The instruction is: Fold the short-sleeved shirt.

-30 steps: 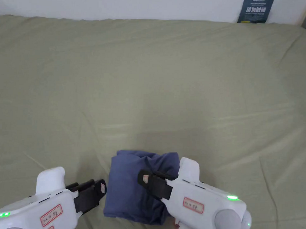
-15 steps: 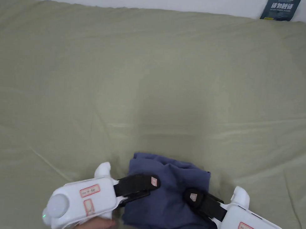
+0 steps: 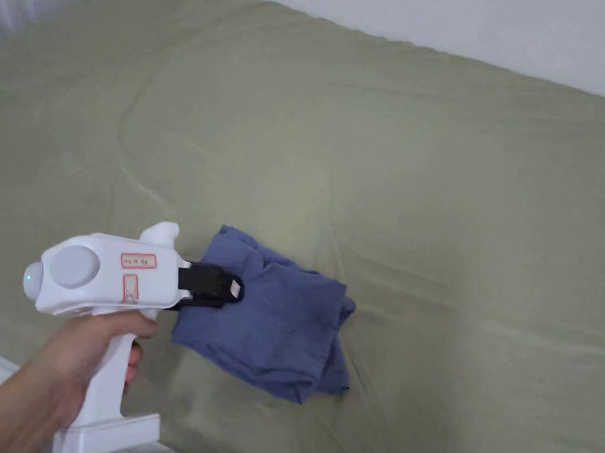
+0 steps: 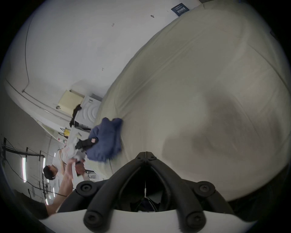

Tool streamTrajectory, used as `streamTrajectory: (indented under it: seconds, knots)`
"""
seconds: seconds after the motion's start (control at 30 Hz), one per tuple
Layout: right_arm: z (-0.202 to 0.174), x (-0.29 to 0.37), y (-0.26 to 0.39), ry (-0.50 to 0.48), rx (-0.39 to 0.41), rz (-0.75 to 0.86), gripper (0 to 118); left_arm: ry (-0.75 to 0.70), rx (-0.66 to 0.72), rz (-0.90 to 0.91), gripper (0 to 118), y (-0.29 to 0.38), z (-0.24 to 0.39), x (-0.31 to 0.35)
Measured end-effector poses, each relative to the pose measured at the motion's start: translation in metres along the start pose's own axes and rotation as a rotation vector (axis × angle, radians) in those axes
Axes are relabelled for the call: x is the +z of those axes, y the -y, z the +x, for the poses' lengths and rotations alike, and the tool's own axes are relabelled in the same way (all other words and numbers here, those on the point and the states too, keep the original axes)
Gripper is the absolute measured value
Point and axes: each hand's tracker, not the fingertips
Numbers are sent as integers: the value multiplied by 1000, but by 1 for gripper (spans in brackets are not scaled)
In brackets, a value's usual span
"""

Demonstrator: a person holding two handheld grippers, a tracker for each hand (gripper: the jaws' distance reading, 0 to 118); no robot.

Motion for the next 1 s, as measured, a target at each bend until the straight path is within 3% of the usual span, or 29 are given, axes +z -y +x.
streamTrajectory:
  seconds: [0.13,0.27,0.3,0.33,0.37,0.4,0.53,0.6,0.63,0.67,0.7,0.77,0.87,1.0]
  knots:
    - [-7,9,20,23,7,-10,0,-156,41,6,19,-55,-86,51]
    - [-12,0,36,29,-25,-31,0,-16,126,-79,24,-57,-127,58]
    - [-16,-2,38,35,-20,-39,0,-38,110,-74,38,-55,-122,61]
    - [-22,-3,40,55,3,-47,0,-98,64,-37,58,-54,-119,70]
    - [-23,-3,40,70,27,-50,0,-111,43,2,89,-54,-116,78]
    - [-27,-2,41,69,42,-50,0,-145,15,43,104,-56,-111,92]
    - [-40,10,39,44,101,-23,0,-288,-52,152,107,-60,-101,152]
    - [-48,20,36,70,175,3,0,-455,-101,192,98,-48,-81,177]
    - [-53,28,33,97,222,33,0,-502,-113,223,74,-38,-67,183]
    - [-57,35,29,118,263,65,0,-512,-113,296,14,-25,-50,186]
    - [-62,45,24,151,304,115,0,-503,-98,350,3,-13,-32,186]
    - [-69,67,14,230,373,233,0,-389,-137,454,2,15,11,181]
    - [-93,101,-2,349,538,430,0,-292,-363,594,2,61,101,164]
    - [-138,150,-26,372,723,651,0,-135,-588,813,2,113,208,154]
